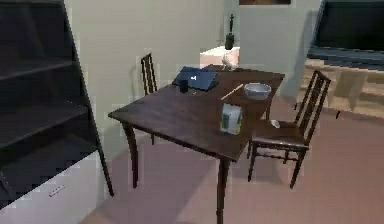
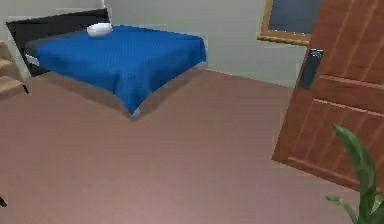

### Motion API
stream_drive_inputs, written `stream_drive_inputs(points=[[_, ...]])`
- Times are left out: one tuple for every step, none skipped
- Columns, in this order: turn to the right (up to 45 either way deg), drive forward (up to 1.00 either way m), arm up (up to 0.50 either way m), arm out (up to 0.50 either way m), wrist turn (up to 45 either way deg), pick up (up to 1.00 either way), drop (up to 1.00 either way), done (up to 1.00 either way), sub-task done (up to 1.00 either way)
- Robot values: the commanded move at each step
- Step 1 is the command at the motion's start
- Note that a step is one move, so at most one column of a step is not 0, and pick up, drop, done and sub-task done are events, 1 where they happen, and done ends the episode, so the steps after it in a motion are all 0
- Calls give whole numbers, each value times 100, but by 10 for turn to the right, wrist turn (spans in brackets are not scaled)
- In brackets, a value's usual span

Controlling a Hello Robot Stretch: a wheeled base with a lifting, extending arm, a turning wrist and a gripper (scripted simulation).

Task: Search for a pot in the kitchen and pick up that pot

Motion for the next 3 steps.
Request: stream_drive_inputs(points=[[450,0,0,0,0,0,0,0,0],[360,0,0,0,0,0,0,0,0],[0,75,0,0,0,0,0,0,0]])
